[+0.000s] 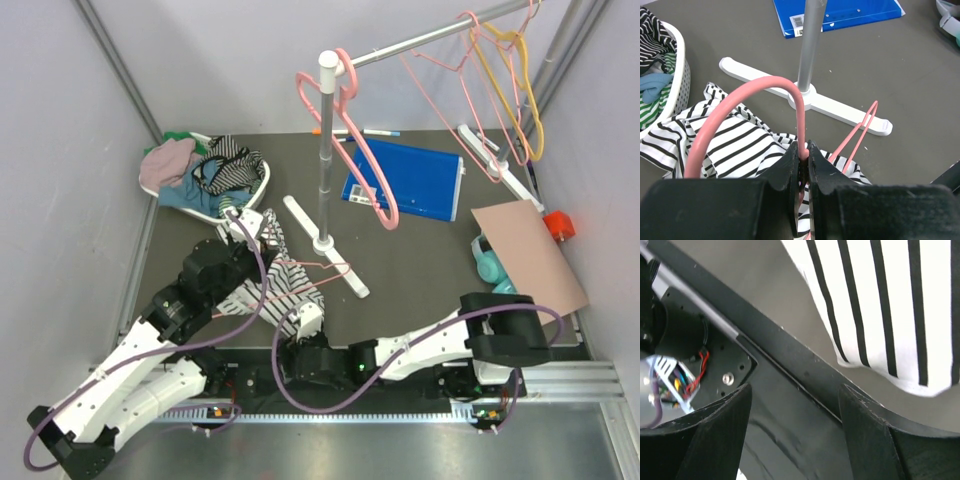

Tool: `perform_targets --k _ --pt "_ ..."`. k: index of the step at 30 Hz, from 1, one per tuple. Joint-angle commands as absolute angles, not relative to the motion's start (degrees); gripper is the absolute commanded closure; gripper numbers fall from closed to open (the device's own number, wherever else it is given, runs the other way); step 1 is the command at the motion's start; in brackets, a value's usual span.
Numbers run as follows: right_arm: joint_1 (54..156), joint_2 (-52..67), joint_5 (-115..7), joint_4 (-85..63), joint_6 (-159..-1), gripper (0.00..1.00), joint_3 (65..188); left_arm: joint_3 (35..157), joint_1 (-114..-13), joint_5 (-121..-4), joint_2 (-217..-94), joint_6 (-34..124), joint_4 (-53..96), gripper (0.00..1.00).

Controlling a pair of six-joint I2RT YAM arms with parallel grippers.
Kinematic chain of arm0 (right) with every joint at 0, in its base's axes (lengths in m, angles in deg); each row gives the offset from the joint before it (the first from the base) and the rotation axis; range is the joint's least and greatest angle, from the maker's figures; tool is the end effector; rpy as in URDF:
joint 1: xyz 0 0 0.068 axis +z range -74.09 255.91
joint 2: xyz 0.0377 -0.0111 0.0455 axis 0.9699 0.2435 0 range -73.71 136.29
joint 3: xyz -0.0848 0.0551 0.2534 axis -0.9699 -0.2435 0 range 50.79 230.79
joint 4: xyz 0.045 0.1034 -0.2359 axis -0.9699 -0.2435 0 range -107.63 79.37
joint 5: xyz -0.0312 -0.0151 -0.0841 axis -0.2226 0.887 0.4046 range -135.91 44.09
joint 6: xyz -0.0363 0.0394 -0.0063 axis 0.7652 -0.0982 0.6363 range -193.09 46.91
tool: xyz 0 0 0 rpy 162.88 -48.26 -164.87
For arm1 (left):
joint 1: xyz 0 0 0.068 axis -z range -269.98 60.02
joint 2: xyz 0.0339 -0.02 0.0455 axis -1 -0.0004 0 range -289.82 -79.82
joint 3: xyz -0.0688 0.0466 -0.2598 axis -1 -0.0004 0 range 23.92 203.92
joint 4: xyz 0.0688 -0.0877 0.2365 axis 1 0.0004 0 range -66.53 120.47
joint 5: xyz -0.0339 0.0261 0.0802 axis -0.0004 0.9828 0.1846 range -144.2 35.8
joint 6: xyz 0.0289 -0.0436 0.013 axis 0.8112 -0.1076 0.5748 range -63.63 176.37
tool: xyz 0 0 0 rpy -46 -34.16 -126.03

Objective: Place the tank top on the hanger

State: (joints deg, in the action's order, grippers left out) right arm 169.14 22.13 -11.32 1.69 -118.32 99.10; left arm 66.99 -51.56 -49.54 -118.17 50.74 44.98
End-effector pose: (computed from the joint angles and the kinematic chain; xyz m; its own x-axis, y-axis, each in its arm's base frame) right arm 0.0011 0.3415 0.1763 -0.5793 -0.1096 -0.8077 -0.6203 0.7022 0.3495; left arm 0.1249 -0.0953 0.3255 -0.2801 0.0974 -0.9550 0.5333 0.8430 -0.0705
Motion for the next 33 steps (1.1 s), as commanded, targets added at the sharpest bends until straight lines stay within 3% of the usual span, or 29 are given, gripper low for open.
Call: perform_targets --k 1,10,12,14,15,17,22,26,29,33 --pt "166.97 26.3 -8.2 1.15 -122.04 0.3 103.25 67.52 -51.39 -48.4 -117.0 50.92 43.59 1.0" --pt "162.4 32.82 -8.04 2.64 -119.59 0.36 107.12 67.17 -51.39 -48.67 -115.86 50.92 43.33 1.0" --pt "161.34 33.52 -7.42 3.43 -118.88 0.44 107.47 66.99 -51.48 -48.58 -115.77 50.92 43.42 1.0" --pt "160.29 33.52 -7.5 4.05 -117.83 0.58 107.3 66.99 -51.39 -48.58 -115.59 51.01 43.33 1.0" --pt "160.02 32.65 -7.59 4.92 -117.48 0.81 106.61 66.99 -51.39 -48.58 -115.42 51.01 43.42 1.0" --pt "159.85 30.81 -7.5 5.19 -116.51 1.0 105.55 66.99 -51.48 -48.05 -115.15 51.1 43.51 1.0" --pt "159.84 15.62 -8.47 1.69 -116.15 1.0 98.09 66.64 -51.39 -47.26 -113.57 51.27 43.59 1.0" --pt "159.84 0.86 -4.0 -9.62 -119.92 1.0 91.41 66.55 -51.39 -47.52 -113.39 51.19 43.59 1.0" --pt "159.76 -10.4 0.04 -14.04 -123.62 0.95 85.52 66.73 -51.39 -48.31 -114.1 51.1 43.42 1.0" --pt "159.84 -17.89 -0.47 -7.74 -123.28 0.65 76.91 66.73 -51.39 -48.93 -114.71 51.1 43.42 1.0"
